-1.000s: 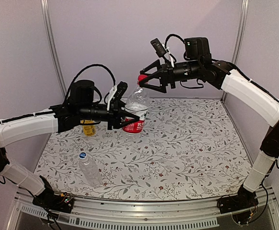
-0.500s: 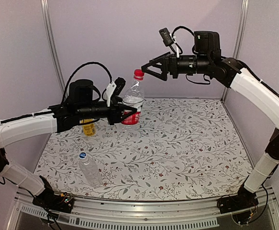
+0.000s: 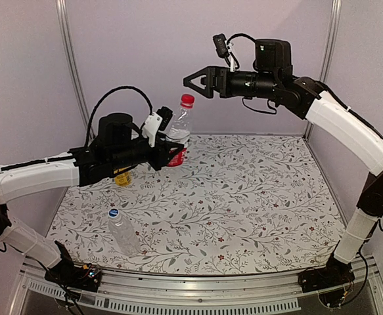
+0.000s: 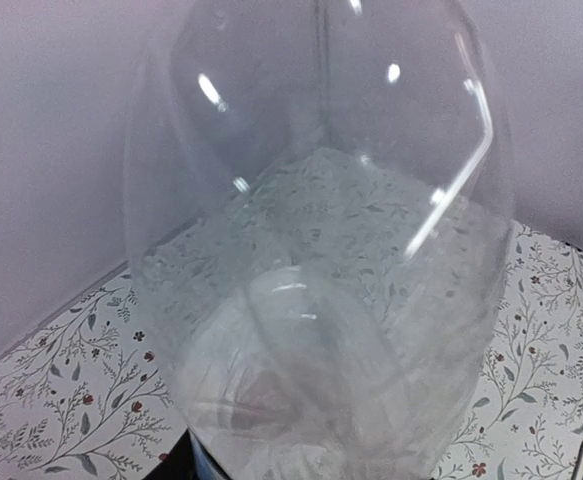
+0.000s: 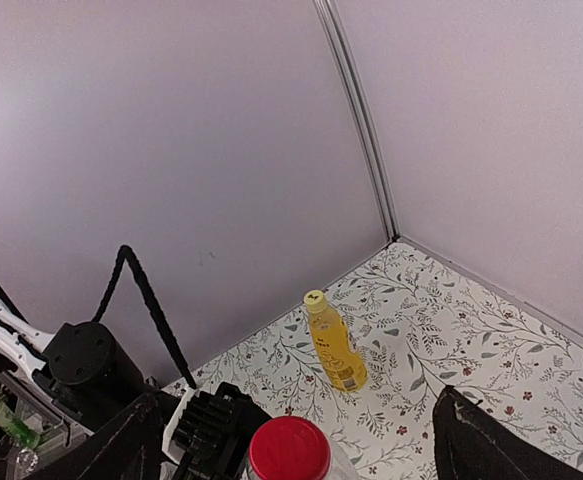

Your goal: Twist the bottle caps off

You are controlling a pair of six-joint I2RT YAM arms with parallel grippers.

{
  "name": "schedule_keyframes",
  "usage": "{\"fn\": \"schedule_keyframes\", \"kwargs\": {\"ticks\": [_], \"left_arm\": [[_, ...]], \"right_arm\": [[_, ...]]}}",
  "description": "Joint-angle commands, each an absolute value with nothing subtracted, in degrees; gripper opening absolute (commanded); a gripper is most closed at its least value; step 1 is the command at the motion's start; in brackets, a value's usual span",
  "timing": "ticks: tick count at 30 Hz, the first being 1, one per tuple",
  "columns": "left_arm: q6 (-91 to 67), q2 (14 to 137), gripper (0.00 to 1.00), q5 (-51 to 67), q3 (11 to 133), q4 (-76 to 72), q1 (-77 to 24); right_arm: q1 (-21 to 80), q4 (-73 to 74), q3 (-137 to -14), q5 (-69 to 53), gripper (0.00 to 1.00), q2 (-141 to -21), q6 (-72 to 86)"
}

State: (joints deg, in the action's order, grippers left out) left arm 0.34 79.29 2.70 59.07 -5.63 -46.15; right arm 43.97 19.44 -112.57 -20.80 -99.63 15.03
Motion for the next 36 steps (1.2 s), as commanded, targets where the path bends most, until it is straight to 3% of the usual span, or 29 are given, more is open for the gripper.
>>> {"fn": "schedule_keyframes", "kwargs": {"ticks": [1, 6, 12, 36], "left_arm": [[2.0, 78.5, 0.37, -2.3, 59.1, -6.0, -47.6], [2.6, 78.7, 0.37, -3.5, 59.3, -5.6, -48.1], [3.2, 78.8, 0.37, -4.6, 59.4, -5.4, -48.3], [3.9, 79.3, 0.37, -6.1, 59.9, -4.4, -48.4]], "right_arm": [[45.2, 19.3, -114.6, -17.8, 0.91, -102.0, 16.0], [46.0, 20.2, -115.1, -17.0, 0.85, -103.7, 15.4], [46.4, 20.3, -115.1, -18.2, 0.69, -104.3, 15.1], [47.4, 21.7, -115.1, -19.4, 0.55, -105.2, 14.0]]}}
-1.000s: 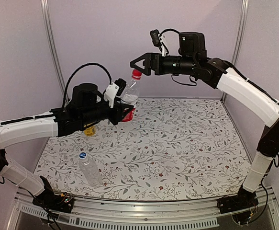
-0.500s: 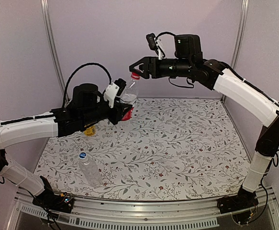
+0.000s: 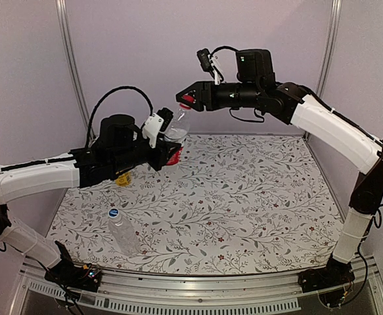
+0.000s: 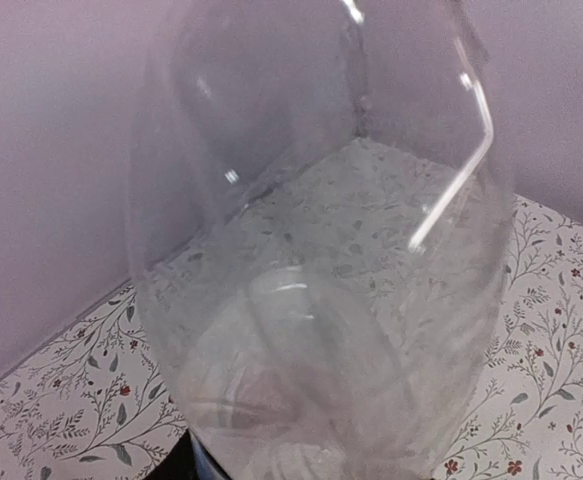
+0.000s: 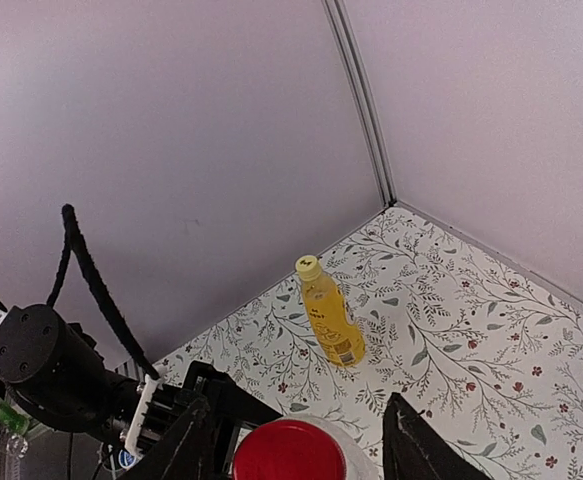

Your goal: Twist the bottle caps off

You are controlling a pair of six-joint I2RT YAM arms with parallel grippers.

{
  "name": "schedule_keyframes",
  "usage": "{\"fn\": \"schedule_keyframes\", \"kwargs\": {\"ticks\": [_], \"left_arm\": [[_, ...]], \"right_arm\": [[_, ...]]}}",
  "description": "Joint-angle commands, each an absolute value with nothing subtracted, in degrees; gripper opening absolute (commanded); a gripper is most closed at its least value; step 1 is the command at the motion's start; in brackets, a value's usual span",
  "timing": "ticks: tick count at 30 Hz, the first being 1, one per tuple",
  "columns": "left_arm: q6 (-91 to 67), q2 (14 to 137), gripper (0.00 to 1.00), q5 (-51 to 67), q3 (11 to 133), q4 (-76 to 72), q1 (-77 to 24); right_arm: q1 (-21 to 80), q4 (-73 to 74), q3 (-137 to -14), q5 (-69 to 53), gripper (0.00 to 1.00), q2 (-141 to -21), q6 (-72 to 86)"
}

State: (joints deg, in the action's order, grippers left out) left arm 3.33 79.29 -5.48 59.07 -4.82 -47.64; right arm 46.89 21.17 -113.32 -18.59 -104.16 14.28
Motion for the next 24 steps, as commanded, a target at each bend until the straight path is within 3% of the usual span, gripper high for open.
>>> {"fn": "schedule_keyframes", "kwargs": {"ticks": [1, 18, 24], "left_arm": [[3.9, 79.2, 0.37, -6.1, 59.9, -4.4, -48.5], [4.4, 79.3, 0.37, -5.4, 59.9, -4.0, -48.4], [5.9, 78.5, 0.38, 4.6, 59.8, -3.3, -48.4]], "right_arm": [[47.4, 21.8, -115.1, -19.4, 0.55, -105.2, 13.9], [47.3, 21.5, -114.7, -20.3, 0.30, -104.3, 11.4], [45.5, 21.5, -113.6, -28.9, 0.24, -102.7, 4.3]]}}
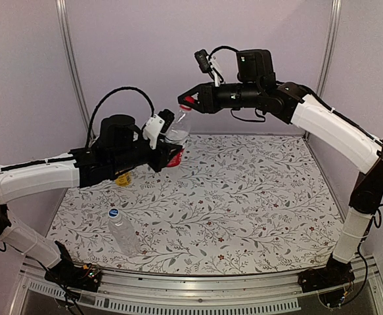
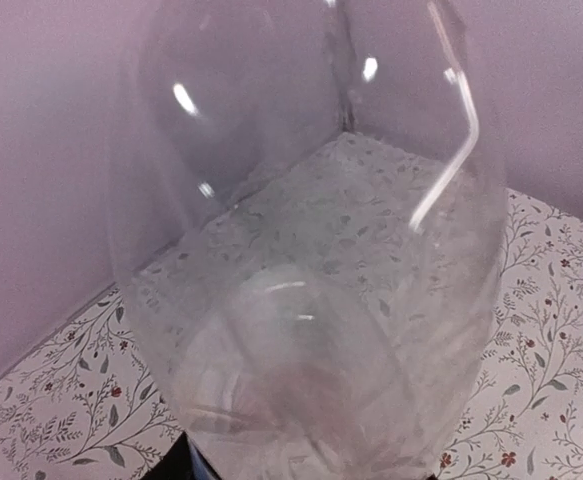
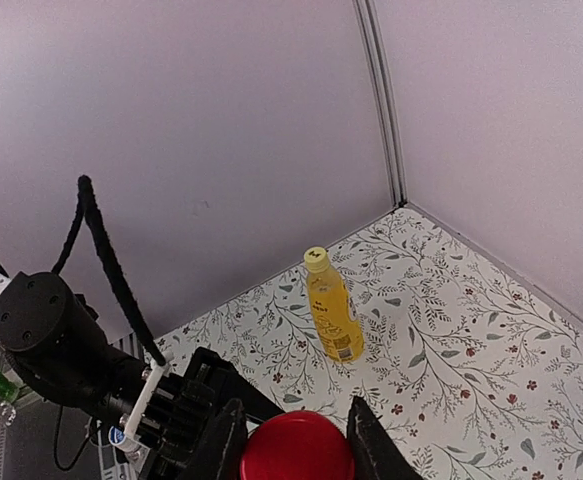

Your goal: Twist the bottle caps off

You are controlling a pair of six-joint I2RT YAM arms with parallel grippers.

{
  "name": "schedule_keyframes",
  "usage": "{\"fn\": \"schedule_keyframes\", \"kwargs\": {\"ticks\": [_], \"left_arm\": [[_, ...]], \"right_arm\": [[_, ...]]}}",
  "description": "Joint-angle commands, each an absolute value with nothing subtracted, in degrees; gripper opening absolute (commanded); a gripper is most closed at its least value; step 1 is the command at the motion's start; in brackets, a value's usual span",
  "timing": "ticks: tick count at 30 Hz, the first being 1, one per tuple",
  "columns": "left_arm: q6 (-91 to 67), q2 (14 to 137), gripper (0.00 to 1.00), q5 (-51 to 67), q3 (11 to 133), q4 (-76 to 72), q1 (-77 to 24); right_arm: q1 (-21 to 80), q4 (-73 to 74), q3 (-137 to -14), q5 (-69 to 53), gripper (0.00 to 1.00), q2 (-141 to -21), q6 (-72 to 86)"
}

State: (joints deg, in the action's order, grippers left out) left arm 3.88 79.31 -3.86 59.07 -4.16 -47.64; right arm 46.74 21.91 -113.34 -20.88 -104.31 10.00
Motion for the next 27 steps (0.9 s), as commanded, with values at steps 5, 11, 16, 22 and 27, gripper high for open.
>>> {"fn": "schedule_keyframes", "kwargs": {"ticks": [5, 11, 16, 22, 27], "left_arm": [[5.7, 78.3, 0.39, 15.5, 59.8, -3.3, -48.4], [5.5, 78.3, 0.39, 31.9, 59.6, -3.5, -47.5], [4.3, 78.5, 0.40, 44.8, 58.9, -5.4, -46.2], [3.8, 79.9, 0.40, 53.9, 59.0, -5.7, -45.2], [2.8, 80.7, 0.40, 58.2, 58.9, -7.1, -44.7]], "right_arm": [[42.2, 21.8, -111.7, -42.4, 0.21, -101.1, -1.4], [40.9, 23.6, -108.6, -50.8, 0.21, -97.7, -11.0], [40.2, 26.2, -108.4, -56.3, 0.22, -97.3, -15.0], [39.3, 27.1, -108.3, -61.8, 0.22, -96.7, -16.8], [38.9, 28.3, -108.4, -62.7, 0.22, -96.5, -18.4]]}}
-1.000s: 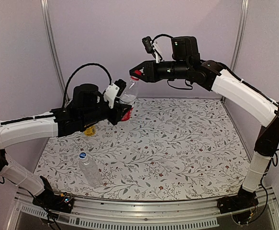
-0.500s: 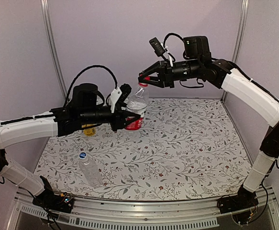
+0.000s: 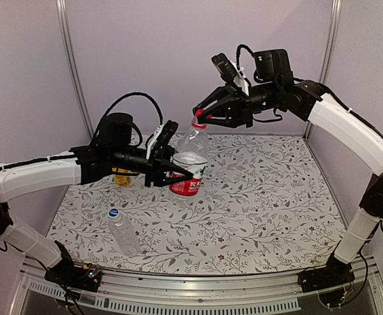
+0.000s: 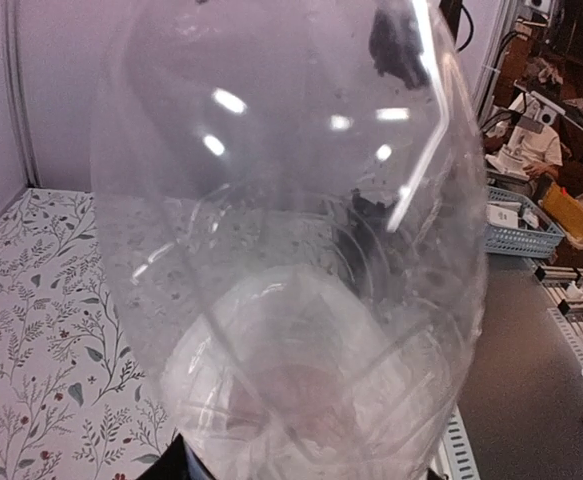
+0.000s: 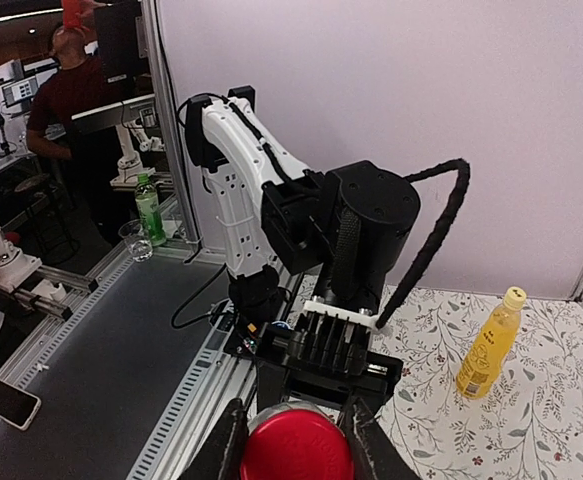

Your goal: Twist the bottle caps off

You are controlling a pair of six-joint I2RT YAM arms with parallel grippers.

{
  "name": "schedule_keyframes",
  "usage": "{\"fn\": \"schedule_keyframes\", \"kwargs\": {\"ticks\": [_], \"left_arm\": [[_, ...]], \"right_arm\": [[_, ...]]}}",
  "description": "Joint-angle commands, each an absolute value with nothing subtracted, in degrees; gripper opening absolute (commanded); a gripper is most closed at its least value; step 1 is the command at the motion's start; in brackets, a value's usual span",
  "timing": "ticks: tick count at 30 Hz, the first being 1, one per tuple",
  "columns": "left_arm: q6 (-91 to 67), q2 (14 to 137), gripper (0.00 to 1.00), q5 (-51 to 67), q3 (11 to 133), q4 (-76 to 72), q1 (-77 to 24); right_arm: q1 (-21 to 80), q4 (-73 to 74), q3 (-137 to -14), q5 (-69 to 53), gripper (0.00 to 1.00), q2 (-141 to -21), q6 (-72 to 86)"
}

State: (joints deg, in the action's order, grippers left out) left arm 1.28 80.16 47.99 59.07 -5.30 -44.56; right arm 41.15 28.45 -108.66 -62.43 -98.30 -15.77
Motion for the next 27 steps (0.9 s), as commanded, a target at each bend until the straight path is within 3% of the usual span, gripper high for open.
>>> {"fn": "schedule_keyframes", "kwargs": {"ticks": [1, 12, 21, 27], "left_arm": [[2.8, 80.7, 0.40, 58.1, 58.8, -7.3, -44.6], [3.1, 79.6, 0.40, 50.1, 58.7, -7.0, -43.2], [2.3, 74.7, 0.41, 33.1, 56.8, -9.9, -40.9], [1.8, 72.6, 0.42, 24.7, 55.0, -12.6, -40.0]], "right_arm": [[38.7, 28.4, -108.4, -62.8, 0.22, -96.4, -18.4], [33.0, 26.3, -105.9, -50.9, 0.21, -93.4, -10.3], [30.8, 15.4, -81.3, -22.8, 0.20, -84.0, -0.4], [30.9, 5.0, -61.5, -16.9, 0.19, -81.1, 6.6]]}}
